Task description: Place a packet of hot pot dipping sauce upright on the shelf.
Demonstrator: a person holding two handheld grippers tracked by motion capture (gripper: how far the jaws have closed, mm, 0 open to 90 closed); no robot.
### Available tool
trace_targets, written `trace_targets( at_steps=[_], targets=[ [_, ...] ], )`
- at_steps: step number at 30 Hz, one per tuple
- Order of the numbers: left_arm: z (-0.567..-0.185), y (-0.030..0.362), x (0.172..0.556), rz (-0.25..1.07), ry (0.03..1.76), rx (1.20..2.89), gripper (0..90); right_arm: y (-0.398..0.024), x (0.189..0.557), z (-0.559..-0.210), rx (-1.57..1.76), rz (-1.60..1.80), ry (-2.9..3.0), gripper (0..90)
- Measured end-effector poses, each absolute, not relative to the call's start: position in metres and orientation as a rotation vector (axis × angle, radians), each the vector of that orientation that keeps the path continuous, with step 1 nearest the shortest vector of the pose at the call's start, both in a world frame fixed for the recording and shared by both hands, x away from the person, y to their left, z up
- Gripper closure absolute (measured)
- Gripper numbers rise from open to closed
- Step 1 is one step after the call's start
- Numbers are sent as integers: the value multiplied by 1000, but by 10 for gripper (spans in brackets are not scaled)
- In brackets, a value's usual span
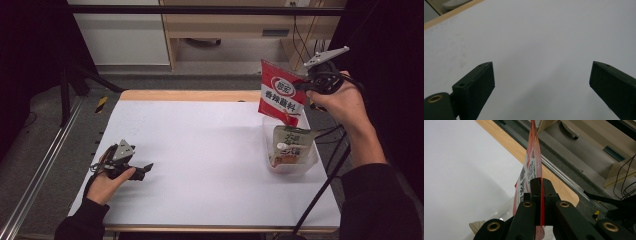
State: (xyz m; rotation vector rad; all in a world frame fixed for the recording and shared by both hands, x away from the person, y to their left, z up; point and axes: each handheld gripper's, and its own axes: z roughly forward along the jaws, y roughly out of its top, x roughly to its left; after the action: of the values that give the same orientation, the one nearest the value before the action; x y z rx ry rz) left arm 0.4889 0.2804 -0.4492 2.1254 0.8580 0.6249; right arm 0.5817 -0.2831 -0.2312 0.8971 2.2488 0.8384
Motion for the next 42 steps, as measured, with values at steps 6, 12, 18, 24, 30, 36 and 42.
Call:
trace_targets(
  at_steps=[6, 12, 18, 24, 30, 36, 42],
  targets=[
    [-449, 281, 489, 626, 859, 2126, 59, -295, 578, -233, 927, 839, 2231, 900],
    [-449, 280, 489, 625, 857, 2127, 58, -300, 576, -238, 937, 835, 2235, 900],
    [-449, 280, 489, 626, 855, 2132, 59, -304, 577, -246, 956, 826, 2240, 900],
    [-449, 280, 489, 622, 853, 2133, 58, -305, 581, -256, 974, 834, 2237, 900],
    [-450, 280, 489, 624, 854, 2133, 58, -304, 584, -266, 976, 842, 2246, 900],
    [-450, 280, 489, 622, 853, 2135, 58, -302, 586, -274, 988, 839, 2256, 900],
    [-450, 280, 489, 623, 853, 2135, 58, -300, 589, -286, 992, 830, 2273, 900]
  ],
)
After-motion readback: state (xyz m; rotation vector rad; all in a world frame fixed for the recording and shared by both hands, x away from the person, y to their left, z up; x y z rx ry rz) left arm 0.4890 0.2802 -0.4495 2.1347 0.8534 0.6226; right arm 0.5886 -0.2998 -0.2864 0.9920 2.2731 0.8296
